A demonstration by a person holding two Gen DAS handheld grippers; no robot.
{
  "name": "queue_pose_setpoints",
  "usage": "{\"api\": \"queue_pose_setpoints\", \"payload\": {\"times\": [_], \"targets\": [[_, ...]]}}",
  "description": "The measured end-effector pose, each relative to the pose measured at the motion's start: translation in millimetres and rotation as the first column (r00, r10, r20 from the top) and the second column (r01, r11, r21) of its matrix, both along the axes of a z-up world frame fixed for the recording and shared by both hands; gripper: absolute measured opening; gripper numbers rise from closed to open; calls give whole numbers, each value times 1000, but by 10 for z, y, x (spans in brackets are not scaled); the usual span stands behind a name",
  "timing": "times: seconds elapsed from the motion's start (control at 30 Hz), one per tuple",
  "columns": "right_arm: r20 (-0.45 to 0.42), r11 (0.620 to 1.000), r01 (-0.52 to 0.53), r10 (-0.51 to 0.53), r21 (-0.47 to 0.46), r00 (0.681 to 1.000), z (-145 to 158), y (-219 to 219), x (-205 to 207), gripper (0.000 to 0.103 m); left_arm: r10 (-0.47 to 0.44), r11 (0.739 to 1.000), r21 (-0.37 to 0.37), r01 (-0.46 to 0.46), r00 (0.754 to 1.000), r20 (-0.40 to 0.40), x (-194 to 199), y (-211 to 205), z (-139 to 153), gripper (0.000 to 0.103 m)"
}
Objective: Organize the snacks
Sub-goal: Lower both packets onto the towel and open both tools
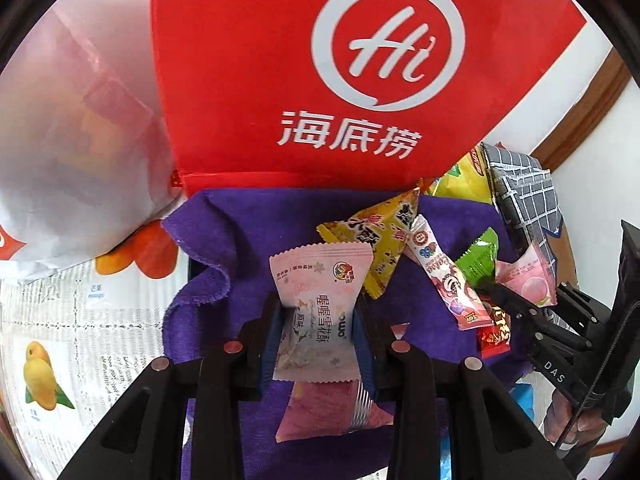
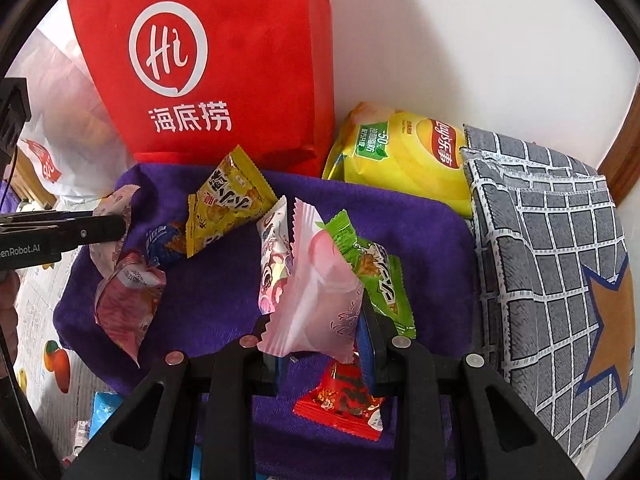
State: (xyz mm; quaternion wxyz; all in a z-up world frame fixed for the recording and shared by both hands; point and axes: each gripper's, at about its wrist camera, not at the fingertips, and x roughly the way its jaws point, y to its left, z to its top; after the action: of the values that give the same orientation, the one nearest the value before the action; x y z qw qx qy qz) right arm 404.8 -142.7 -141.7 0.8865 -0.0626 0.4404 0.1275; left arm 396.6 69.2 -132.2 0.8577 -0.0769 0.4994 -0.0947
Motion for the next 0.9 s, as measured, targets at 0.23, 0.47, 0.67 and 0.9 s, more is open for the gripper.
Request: {"api": "queue_pose_setpoints", "payload": {"times": [0.23,0.47,0.67,0.9], "targets": [[-8,1000,-7,7,-7,1000,-15,2,7,28,-21,1000,5,21,1000,0,18,-125,-32,32],[28,1000,-20,20,0,999,59,21,-32,39,-25,1000,2,25,1000,-3,44,-184,-52,33],[65,999,-26,24,31,998,159,17,-77,56,-35,999,1,35,999,-5,54,-176,-51,34],[93,998,-18,13,59,996,251,-35,-116,60,-51,999,3,51,999,-7,59,-180,-56,35]]}}
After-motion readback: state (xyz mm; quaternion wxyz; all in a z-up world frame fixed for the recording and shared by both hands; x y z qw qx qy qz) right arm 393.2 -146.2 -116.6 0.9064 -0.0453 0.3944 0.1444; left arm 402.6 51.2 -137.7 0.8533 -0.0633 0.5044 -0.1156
